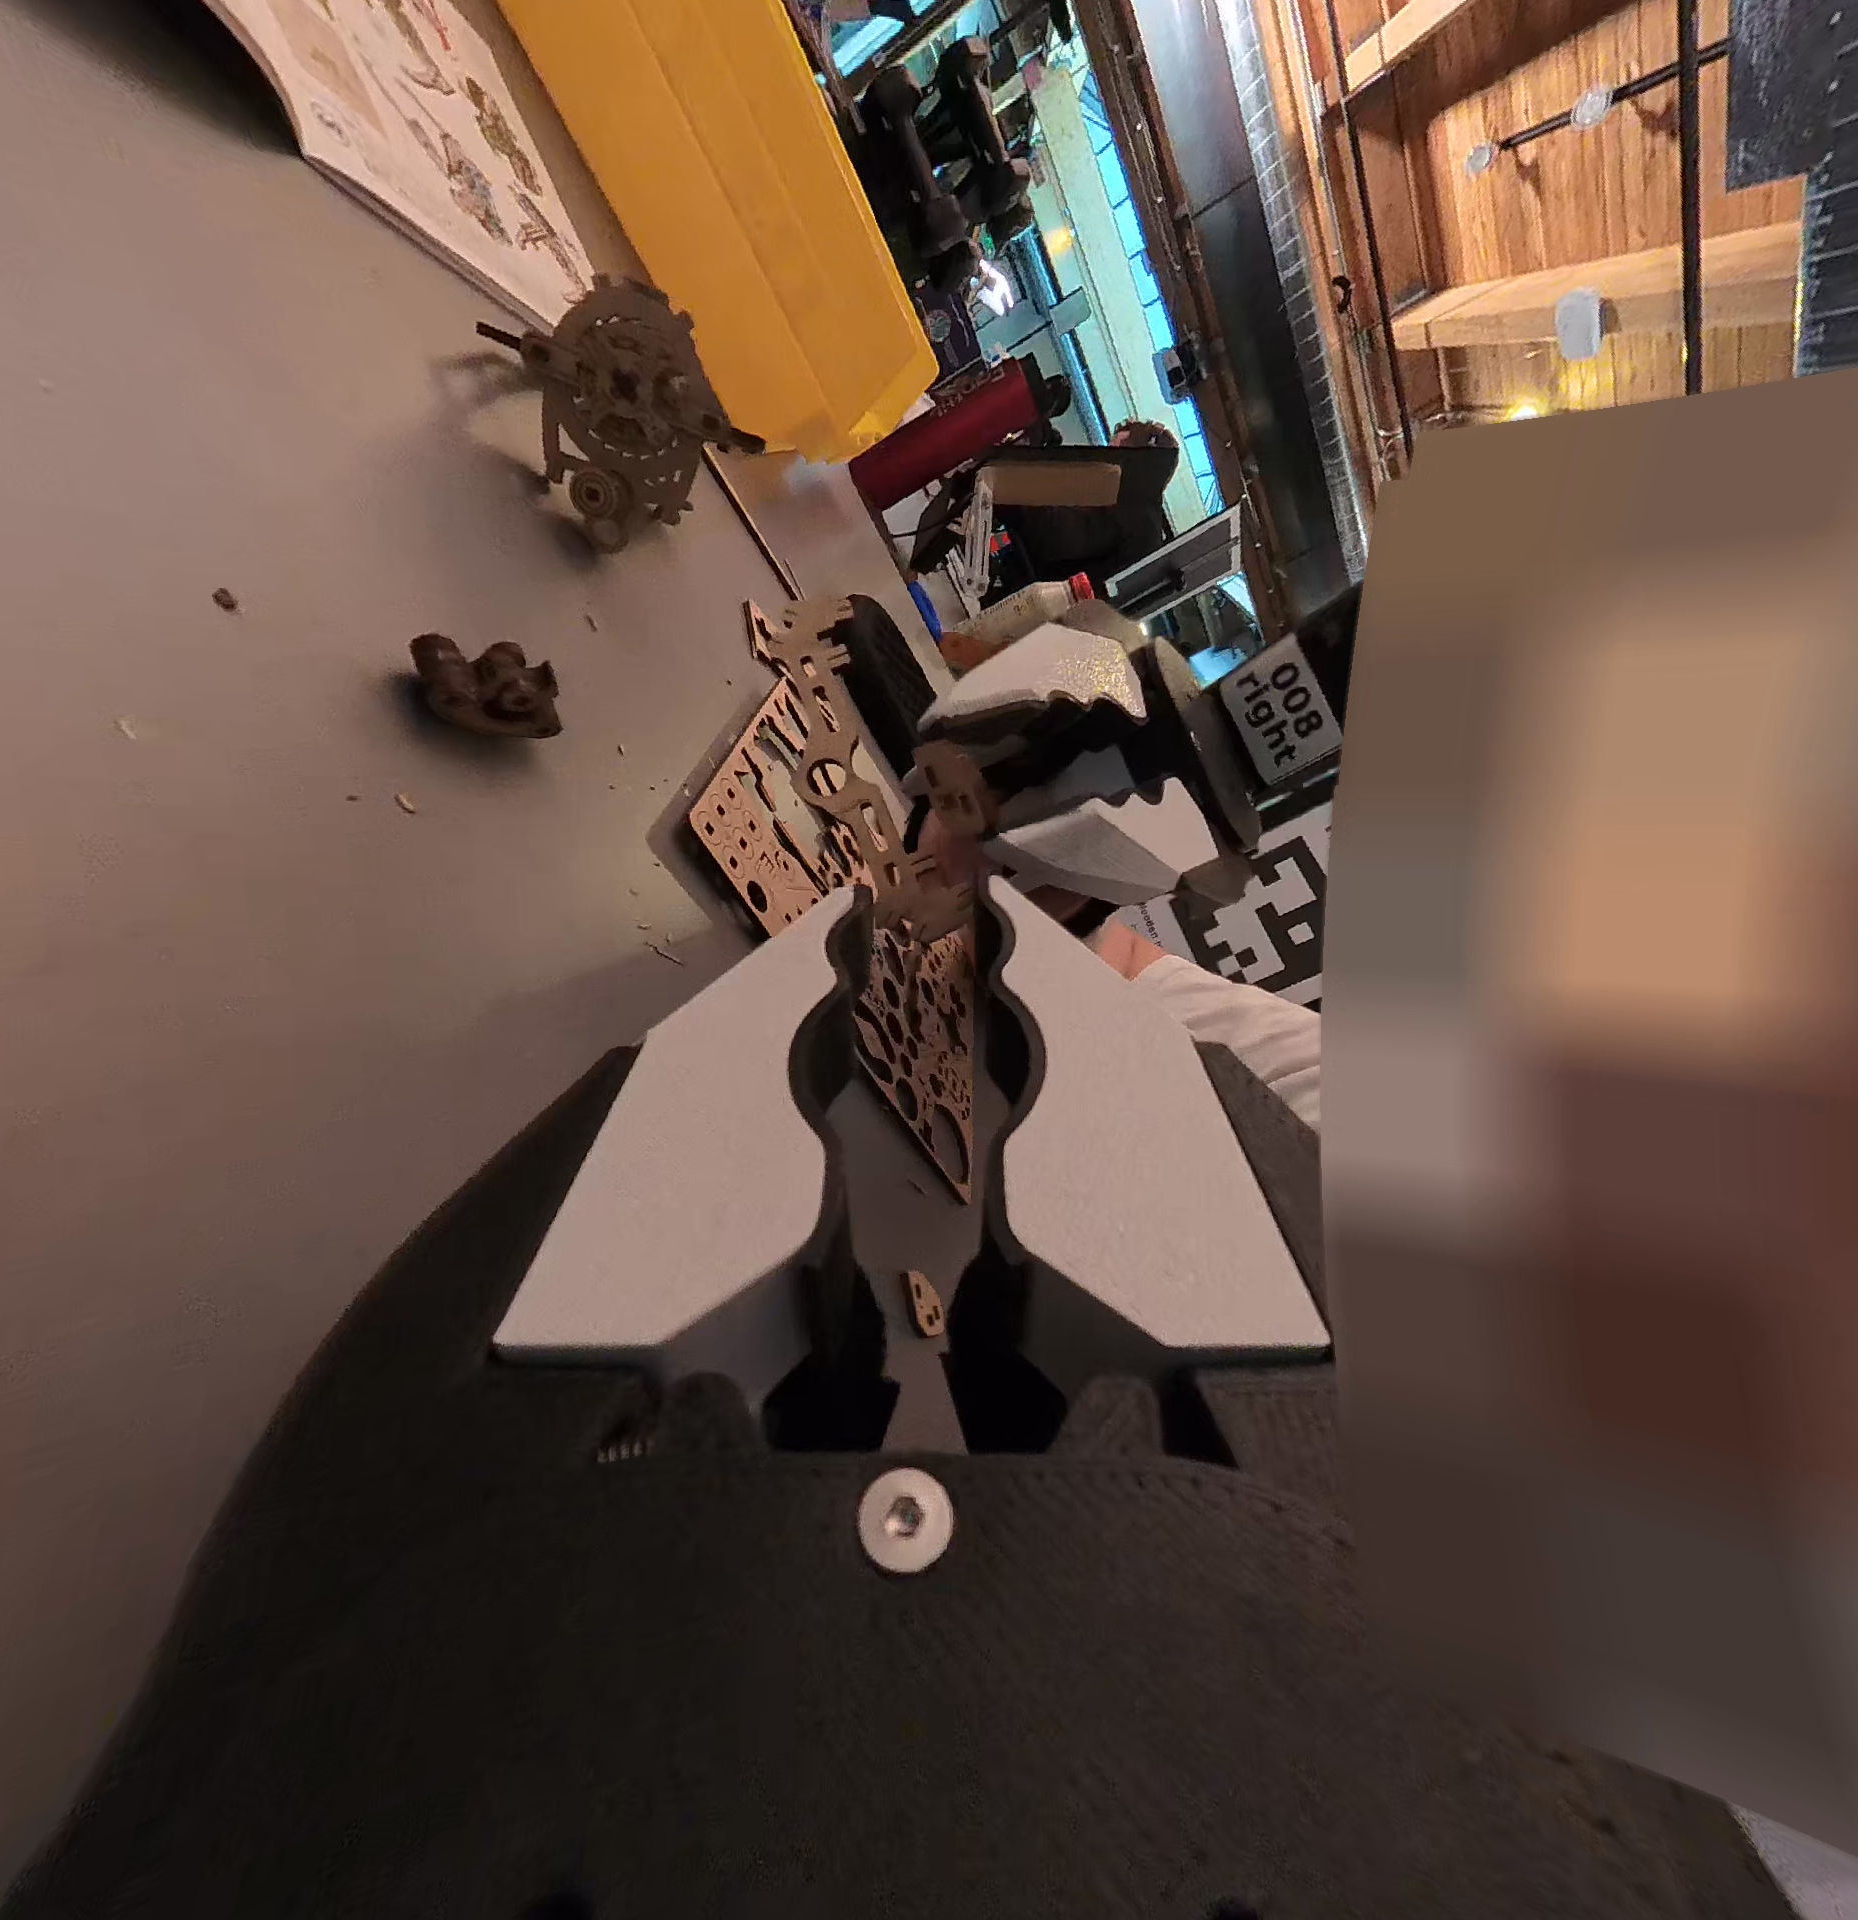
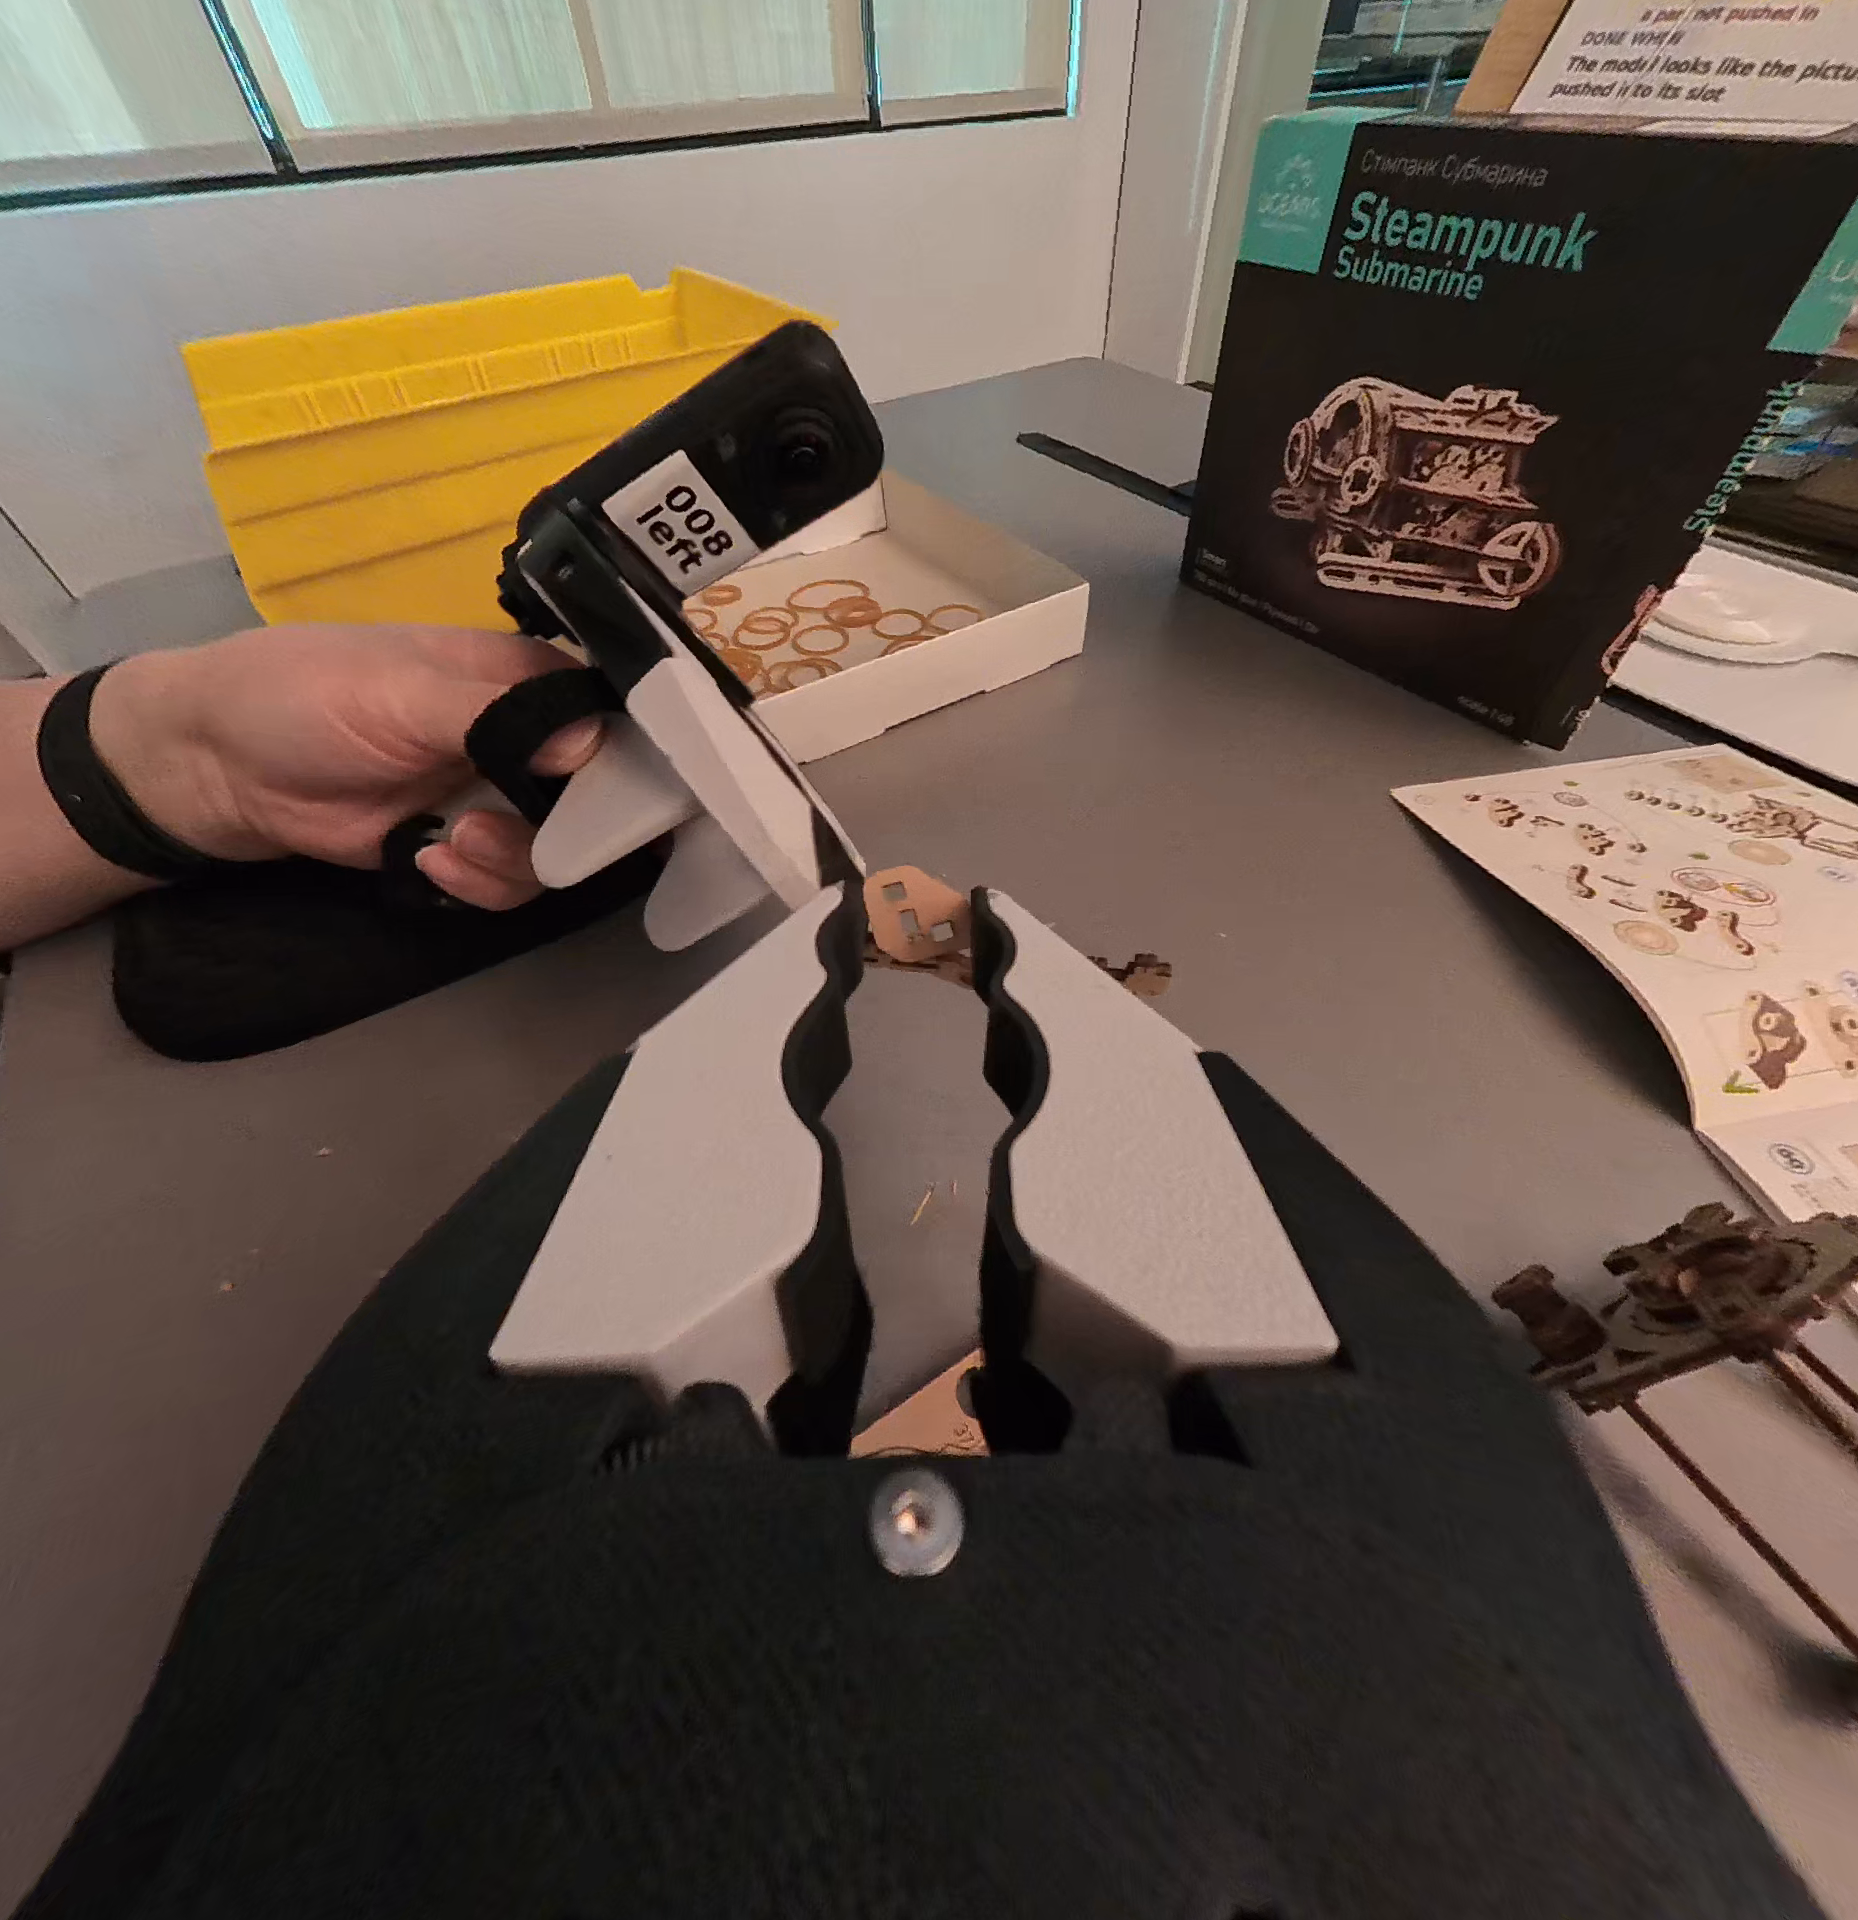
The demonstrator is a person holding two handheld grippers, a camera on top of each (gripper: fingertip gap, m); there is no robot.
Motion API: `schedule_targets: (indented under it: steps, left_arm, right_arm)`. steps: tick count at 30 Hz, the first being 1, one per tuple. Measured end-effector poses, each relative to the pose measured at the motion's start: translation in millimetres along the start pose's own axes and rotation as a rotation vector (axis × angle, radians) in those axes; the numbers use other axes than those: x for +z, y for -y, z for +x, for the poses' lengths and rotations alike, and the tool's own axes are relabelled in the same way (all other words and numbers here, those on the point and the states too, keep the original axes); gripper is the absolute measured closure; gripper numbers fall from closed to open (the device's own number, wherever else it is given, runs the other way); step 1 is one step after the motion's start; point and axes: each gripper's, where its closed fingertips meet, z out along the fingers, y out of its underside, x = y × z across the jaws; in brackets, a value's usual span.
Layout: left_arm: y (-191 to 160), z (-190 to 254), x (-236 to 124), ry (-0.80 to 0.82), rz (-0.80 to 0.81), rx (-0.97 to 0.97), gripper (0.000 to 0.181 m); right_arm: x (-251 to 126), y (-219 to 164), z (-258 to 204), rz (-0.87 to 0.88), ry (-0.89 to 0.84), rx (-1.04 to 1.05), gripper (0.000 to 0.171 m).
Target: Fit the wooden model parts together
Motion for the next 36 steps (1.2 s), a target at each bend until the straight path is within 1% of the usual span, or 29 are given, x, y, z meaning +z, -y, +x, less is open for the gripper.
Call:
schedule_targets:
  steps: [8, 36]
  left_arm:
    - [1.0, 4.4, 3.3, 0.032, 0.011, 0.098, 0.164]
    - [7.4, -1.2, 1.2, 0.068, 0.058, 0.110, 0.165]
  right_arm:
    - [-0.8, 2.6, -1.0, 0.020, 0.010, 0.040, 0.152]
    - [1.3, 0.5, -2.4, 0.024, 0.025, 0.076, 0.152]
